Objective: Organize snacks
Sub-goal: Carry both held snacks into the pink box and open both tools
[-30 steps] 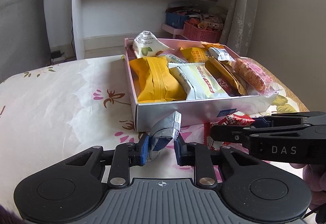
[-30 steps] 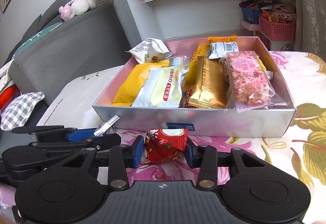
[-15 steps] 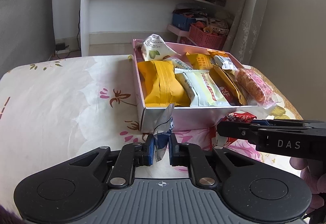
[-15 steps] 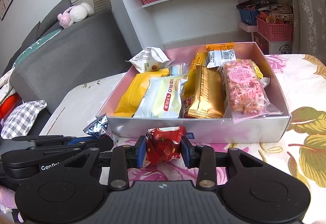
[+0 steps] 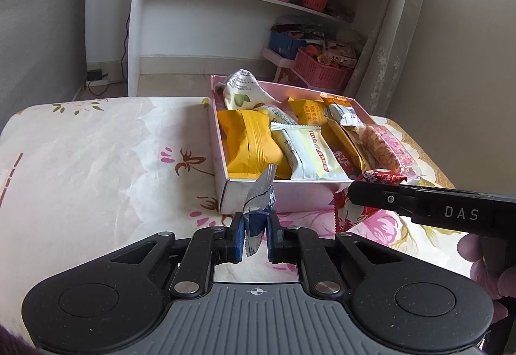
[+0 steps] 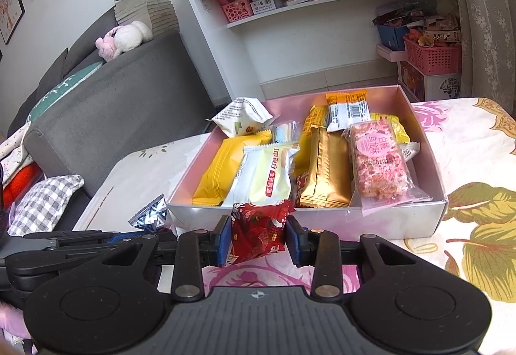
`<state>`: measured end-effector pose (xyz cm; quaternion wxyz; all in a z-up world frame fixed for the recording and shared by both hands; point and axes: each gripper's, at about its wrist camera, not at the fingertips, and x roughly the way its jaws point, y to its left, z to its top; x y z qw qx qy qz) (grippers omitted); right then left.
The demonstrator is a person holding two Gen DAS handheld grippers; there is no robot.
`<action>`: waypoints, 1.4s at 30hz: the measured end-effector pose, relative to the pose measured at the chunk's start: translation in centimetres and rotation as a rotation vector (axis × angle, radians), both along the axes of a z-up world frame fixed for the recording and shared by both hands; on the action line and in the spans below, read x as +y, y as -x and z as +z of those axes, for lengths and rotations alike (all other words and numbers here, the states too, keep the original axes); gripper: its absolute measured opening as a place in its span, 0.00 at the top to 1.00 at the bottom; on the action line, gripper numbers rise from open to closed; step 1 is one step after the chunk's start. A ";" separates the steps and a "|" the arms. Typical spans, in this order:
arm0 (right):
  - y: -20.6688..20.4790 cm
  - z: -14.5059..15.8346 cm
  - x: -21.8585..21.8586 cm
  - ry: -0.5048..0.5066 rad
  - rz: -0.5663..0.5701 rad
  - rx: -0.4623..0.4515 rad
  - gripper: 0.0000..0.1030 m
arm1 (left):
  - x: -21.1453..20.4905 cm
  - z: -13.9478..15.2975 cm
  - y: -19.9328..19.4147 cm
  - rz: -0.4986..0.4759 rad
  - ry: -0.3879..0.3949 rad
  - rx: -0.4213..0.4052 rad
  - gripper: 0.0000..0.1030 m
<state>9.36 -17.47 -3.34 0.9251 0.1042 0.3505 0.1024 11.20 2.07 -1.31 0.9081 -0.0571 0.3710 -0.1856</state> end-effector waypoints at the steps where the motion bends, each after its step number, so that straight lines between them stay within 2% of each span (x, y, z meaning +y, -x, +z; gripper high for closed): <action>1: 0.1 0.2 -0.1 -0.003 -0.002 -0.004 0.73 | 0.1 0.2 0.1 0.002 0.004 -0.003 0.89; 10: 0.4 2.5 -1.5 -0.055 -0.066 -0.068 0.73 | 1.3 1.9 0.0 0.051 0.093 -0.028 0.89; 18: -1.0 2.9 -2.5 -0.111 -0.145 -0.097 0.73 | -0.6 1.5 -2.2 0.111 0.154 -0.029 0.89; 22: -1.9 2.2 -2.4 -0.099 -0.166 -0.084 0.73 | -2.1 1.0 -3.2 0.130 0.141 -0.033 0.89; 28: -2.7 1.1 -1.6 0.026 -0.142 -0.083 0.73 | -2.9 -0.7 -4.5 0.178 0.130 0.009 0.89; 33: -3.1 0.4 -1.4 0.036 -0.132 -0.070 0.72 | -2.6 -1.1 -4.8 0.194 0.146 0.011 0.88; 38: -3.3 0.1 -1.4 0.039 -0.140 -0.066 0.71 | -2.6 -0.8 -4.6 0.201 0.128 -0.006 0.85; 41: -3.2 0.3 -1.5 0.030 -0.149 -0.074 0.67 | -2.7 -0.6 -4.4 0.192 0.121 -0.012 0.84; 42: -3.2 0.4 -1.4 0.025 -0.149 -0.077 0.62 | -2.8 -0.5 -4.3 0.188 0.118 -0.013 0.84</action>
